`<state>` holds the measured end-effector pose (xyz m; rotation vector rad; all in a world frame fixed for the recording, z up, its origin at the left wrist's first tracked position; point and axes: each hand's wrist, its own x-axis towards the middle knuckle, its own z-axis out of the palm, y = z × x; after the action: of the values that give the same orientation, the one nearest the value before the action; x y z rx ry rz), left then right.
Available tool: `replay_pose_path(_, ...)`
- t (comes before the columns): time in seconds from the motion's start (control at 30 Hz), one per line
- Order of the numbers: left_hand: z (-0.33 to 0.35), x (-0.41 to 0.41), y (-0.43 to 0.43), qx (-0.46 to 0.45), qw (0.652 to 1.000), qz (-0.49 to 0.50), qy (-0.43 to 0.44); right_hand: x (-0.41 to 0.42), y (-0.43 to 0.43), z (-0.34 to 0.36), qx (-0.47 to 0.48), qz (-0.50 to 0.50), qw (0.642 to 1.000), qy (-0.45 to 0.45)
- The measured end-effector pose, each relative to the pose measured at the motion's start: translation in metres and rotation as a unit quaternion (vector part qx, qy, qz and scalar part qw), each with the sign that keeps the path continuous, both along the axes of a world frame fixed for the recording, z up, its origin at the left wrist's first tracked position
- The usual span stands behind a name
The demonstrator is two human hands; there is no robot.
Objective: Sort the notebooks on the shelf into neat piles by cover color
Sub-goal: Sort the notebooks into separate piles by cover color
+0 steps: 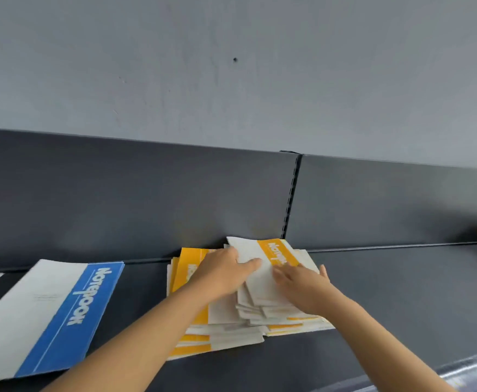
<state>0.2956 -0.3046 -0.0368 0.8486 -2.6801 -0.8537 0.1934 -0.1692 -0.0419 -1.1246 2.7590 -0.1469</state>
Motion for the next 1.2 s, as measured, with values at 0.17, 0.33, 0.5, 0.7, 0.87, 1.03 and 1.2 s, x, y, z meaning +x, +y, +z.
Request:
replay_pose_path(0.17,0.000,-0.021,0.004,0.071,0.991,0.099,0.049,-0.004,0.003,0.000,-0.030,0.078,0.996,-0.031)
replay_pose_path(0.33,0.010,-0.001,0.001,0.271,0.935,0.103,0.204,-0.005,-0.004,0.011,-0.205,0.064,0.974,-0.070)
replay_pose_path(0.5,0.024,0.050,-0.015,0.253,0.931,0.100,0.242,0.022,-0.031,0.026,-0.329,0.021,0.926,-0.184)
replay_pose_path(0.7,0.033,0.135,-0.058,0.153,0.962,0.111,0.199,0.097,-0.089,0.030,-0.332,0.088,0.917,-0.202)
replay_pose_path(0.87,0.035,0.237,-0.121,0.061,0.979,0.134,0.141,0.189,-0.157,0.029,-0.320,0.152,0.903,-0.243)
replay_pose_path(1.03,0.033,0.340,-0.202,0.004,0.987,0.135,0.086,0.291,-0.238,0.021,-0.330,0.163,0.889,-0.273)
replay_pose_path(1.2,0.038,0.423,-0.283,-0.048,0.986,0.152,0.044,0.383,-0.316,0.022,-0.324,0.146,0.893,-0.276)
